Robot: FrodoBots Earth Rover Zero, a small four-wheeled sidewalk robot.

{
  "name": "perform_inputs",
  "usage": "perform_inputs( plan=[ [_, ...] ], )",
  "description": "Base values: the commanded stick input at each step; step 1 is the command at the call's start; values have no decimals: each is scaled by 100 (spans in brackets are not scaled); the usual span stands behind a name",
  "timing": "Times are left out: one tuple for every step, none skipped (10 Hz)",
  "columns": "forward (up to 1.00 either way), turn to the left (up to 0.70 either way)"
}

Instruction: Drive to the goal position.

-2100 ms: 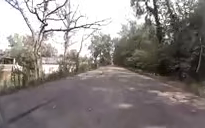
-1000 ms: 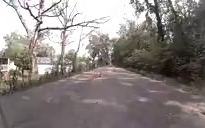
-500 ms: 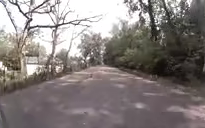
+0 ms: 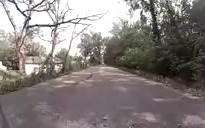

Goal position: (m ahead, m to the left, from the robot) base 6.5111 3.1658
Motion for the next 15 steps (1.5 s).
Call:
perform_inputs(
  plan=[
    [70,0],
    [70,0],
    [70,0],
    [70,0],
    [70,0],
    [70,0],
    [70,0],
    [70,0],
    [70,0],
    [70,0],
    [70,0],
    [70,0],
    [70,0],
    [70,0],
    [70,0]
  ],
)
